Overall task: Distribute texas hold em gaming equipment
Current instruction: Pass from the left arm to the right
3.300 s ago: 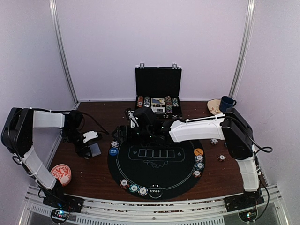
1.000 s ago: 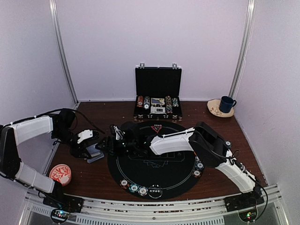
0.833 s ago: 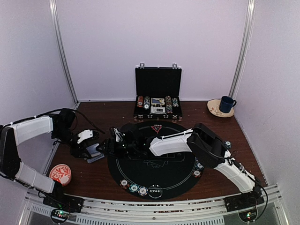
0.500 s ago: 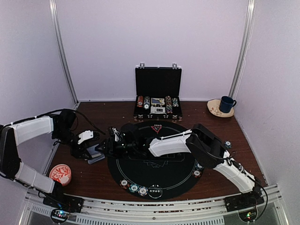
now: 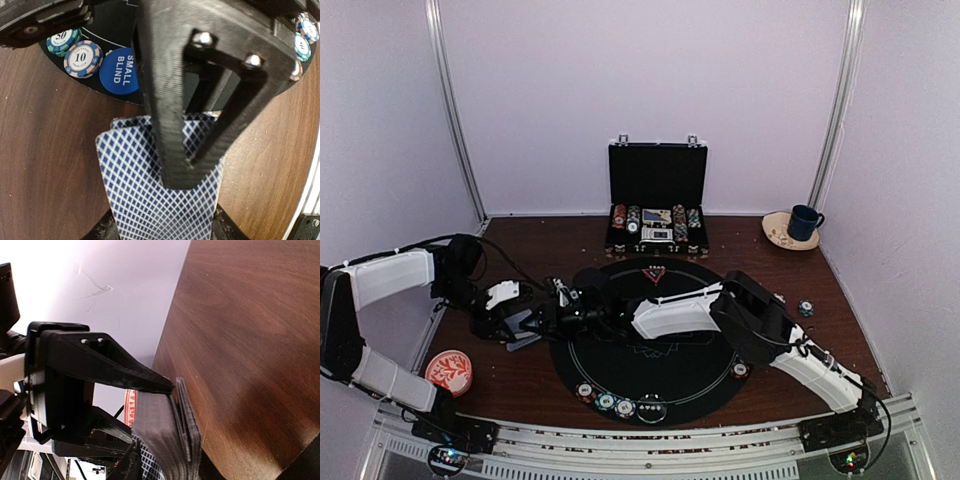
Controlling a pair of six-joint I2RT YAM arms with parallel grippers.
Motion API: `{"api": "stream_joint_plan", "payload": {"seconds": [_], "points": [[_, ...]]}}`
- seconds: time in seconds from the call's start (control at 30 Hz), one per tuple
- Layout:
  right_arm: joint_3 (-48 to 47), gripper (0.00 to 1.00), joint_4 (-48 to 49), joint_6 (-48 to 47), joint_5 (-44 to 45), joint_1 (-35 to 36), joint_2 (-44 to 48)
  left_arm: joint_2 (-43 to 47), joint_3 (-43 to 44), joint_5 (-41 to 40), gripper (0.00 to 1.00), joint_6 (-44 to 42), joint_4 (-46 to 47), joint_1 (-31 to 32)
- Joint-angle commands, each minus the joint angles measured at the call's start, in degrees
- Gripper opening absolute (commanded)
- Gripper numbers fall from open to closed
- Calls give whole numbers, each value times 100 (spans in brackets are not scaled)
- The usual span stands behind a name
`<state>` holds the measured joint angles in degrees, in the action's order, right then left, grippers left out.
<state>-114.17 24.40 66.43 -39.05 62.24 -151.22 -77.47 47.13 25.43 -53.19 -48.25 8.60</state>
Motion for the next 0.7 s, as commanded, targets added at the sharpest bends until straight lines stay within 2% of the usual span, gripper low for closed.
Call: {"api": "stream_joint_plan", "payload": {"seconds": [0.0, 0.03, 0.13, 0.2, 0.3, 0.67], "points": [[-176, 19, 260, 60, -213, 63, -103, 3, -79, 168, 25, -55, 34, 45], [-171, 13, 308, 82, -239, 63, -97, 16, -93, 160, 29, -52, 52, 43], [-146, 0, 369, 71, -277, 61, -60, 39, -123, 154, 57, -61, 54, 45], [-111, 0, 399, 77, -287, 57, -31, 60, -146, 162, 70, -68, 53, 40], [38, 0, 509, 130, -244, 47, 65, 124, -210, 169, 97, -115, 55, 41], [566, 0, 1026, 409, -112, 4, 407, 480, -341, 104, 98, -142, 277, 67]]}}
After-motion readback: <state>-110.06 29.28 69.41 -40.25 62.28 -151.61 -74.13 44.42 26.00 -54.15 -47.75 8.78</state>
